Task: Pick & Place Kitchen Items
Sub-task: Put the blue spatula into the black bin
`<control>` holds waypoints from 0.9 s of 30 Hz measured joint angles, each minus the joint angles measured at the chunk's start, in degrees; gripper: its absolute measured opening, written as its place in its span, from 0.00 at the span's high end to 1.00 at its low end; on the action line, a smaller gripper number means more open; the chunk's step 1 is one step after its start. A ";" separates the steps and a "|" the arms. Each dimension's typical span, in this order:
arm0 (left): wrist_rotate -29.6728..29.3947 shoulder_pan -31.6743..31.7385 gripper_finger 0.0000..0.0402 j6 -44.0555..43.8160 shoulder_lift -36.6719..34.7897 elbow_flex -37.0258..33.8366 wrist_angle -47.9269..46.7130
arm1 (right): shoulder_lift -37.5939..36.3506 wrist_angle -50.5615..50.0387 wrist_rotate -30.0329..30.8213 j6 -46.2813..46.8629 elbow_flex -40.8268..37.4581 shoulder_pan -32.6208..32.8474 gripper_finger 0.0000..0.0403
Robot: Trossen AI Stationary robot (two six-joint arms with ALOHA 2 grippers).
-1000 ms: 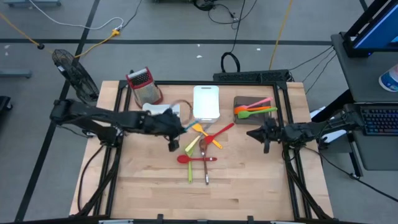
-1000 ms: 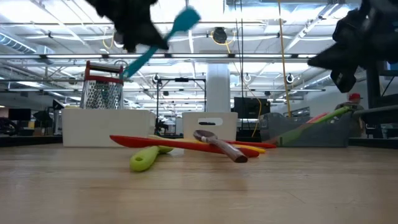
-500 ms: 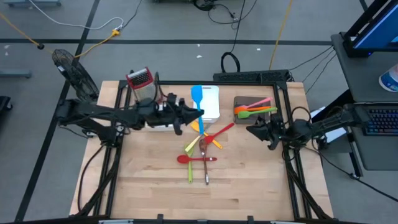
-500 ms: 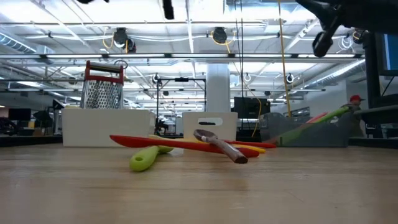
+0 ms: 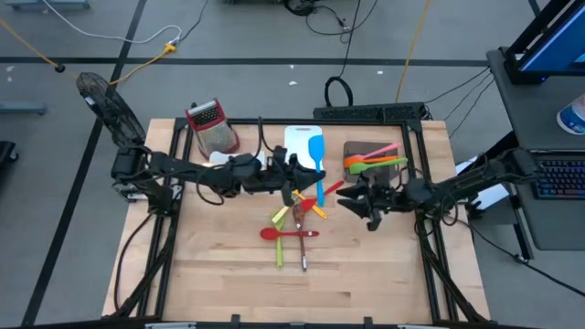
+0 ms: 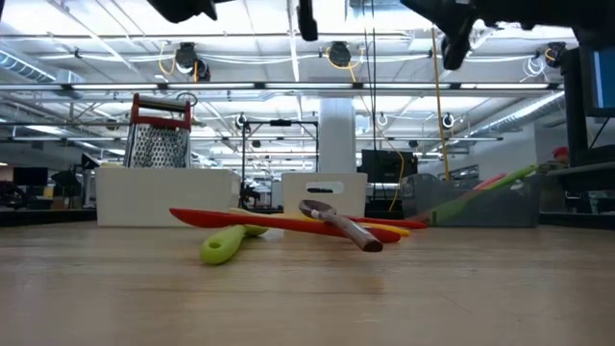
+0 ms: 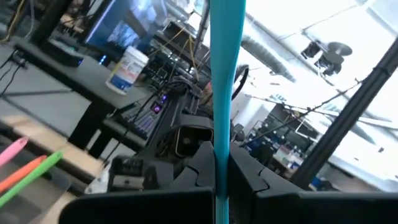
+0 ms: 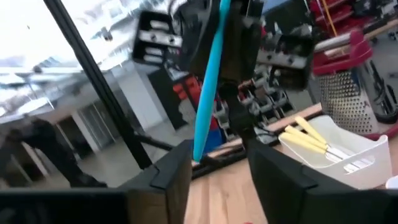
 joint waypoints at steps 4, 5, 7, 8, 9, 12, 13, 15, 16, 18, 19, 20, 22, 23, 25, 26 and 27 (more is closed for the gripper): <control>0.81 -0.02 0.99 2.77 1.72 3.03 -2.69 | 2.24 -10.85 -0.04 -0.48 6.34 0.01 0.53; 0.84 -0.02 0.99 3.57 1.76 3.53 -4.43 | 2.51 -13.76 -0.02 -0.57 7.83 0.01 0.51; 0.74 -0.20 0.99 4.71 1.85 4.66 -7.67 | 2.88 -18.82 -0.03 -0.67 10.28 -0.01 0.46; 0.68 -0.31 0.99 5.44 1.85 5.13 -8.95 | 2.98 -20.64 -0.05 -0.81 11.29 -0.01 0.44; 0.65 -0.50 0.99 6.37 1.85 5.51 -9.76 | 3.02 -21.93 -0.23 -0.95 12.16 -0.01 0.41; 0.22 -0.97 0.99 8.74 1.81 5.93 -11.58 | 2.95 -21.96 -2.25 -1.62 13.38 -0.32 0.35; -0.08 -1.05 0.99 8.75 1.81 5.93 -11.79 | 2.88 -21.42 -2.92 -1.63 13.44 -0.54 0.33; -1.15 -1.07 0.99 7.87 1.85 5.93 -11.45 | 2.84 -20.72 -2.97 -1.63 13.44 -1.38 0.30; -1.35 -1.00 0.99 7.69 1.84 5.93 -10.94 | 2.85 -20.69 -2.94 -1.60 13.44 -2.07 0.29; -1.44 -0.94 0.99 7.46 1.81 5.93 -10.04 | 3.36 -20.74 -2.93 -0.48 13.44 -3.55 0.28; -1.49 -0.94 0.99 7.59 1.79 5.93 -9.98 | 3.77 -20.72 -3.08 0.44 13.44 -4.35 0.28; -1.46 -0.98 0.99 7.90 1.81 5.93 -10.09 | 4.16 -20.82 -4.13 1.43 13.44 -5.25 0.28; -1.41 -1.03 0.99 8.41 1.81 5.93 -10.24 | 5.07 -20.13 -6.68 3.12 13.44 -6.84 0.27; -1.31 -1.05 0.99 8.50 1.81 5.93 -10.21 | 5.63 -19.27 -7.44 3.47 13.44 -7.43 0.28; -1.33 -0.89 0.99 8.57 1.81 5.93 -10.25 | 6.45 -18.22 -7.58 3.75 13.44 -8.00 0.29; -1.34 -0.79 0.99 8.76 1.81 5.93 -10.35 | 6.70 -17.81 -7.58 3.75 13.44 -8.23 0.30; -1.35 -0.61 0.99 8.98 1.81 5.93 -10.63 | 6.89 -17.48 -7.58 3.75 13.44 -8.38 0.31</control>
